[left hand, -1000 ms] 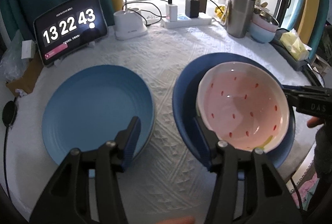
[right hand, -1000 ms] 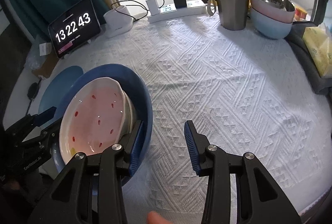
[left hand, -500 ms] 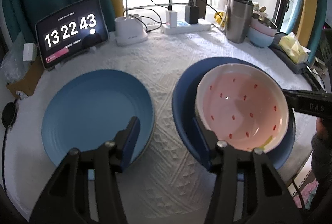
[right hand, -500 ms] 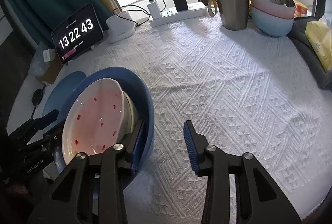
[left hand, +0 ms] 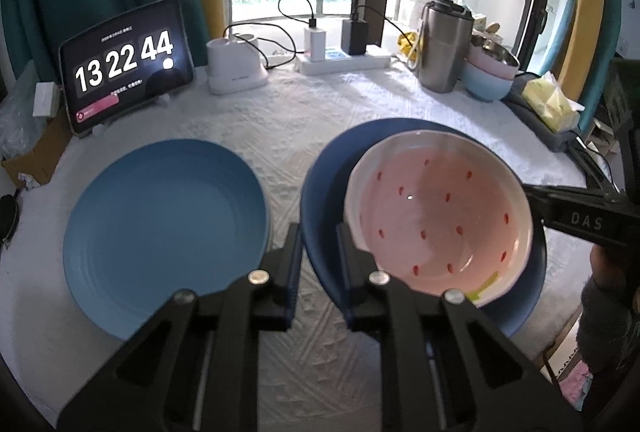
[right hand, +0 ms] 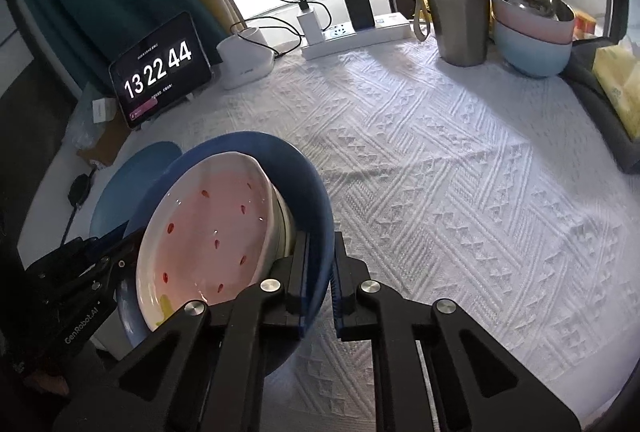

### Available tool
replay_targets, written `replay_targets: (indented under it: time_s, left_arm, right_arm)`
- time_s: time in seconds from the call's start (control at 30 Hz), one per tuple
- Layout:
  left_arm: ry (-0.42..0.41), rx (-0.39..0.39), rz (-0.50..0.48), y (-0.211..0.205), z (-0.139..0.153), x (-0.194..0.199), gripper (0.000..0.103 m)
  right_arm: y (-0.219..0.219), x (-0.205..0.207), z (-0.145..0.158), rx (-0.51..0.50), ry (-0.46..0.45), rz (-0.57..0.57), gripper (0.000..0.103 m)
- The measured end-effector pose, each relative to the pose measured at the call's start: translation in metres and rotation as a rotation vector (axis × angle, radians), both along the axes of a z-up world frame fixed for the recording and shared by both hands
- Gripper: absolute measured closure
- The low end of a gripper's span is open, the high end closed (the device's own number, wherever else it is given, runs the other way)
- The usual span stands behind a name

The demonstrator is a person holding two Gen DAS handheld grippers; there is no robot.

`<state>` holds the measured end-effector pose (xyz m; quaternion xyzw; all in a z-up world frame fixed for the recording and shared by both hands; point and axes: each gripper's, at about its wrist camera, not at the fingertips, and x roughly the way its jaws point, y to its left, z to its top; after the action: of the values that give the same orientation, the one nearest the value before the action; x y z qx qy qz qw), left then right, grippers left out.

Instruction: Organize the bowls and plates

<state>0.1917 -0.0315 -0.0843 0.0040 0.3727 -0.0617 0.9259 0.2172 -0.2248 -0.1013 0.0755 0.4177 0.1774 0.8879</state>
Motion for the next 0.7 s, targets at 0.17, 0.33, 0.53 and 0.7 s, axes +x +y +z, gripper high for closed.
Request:
replay_targets:
  time_s: [0.17, 0.33, 0.53, 0.7]
  left_arm:
    - [0.002, -0.001, -0.008, 0.0000, 0.0014, -0.0012, 0.088]
    - [0.009, -0.011, -0.014, -0.0007, 0.0020, -0.0010, 0.088]
    - [0.009, -0.021, -0.028, -0.0035, 0.0041, -0.0003, 0.088]
    - [0.007, -0.025, -0.037, -0.0062, 0.0068, 0.0009, 0.088]
  right_arm:
    - [-0.0004, -0.0010, 0.0004, 0.006, 0.009, -0.010, 0.092]
    - [-0.0011, -0.0022, 0.0017, 0.004, 0.015, -0.016, 0.092]
    - [-0.0038, -0.0026, 0.0043, -0.005, 0.015, -0.029, 0.092]
    - [-0.0080, -0.0020, 0.0089, -0.006, 0.009, -0.044, 0.093]
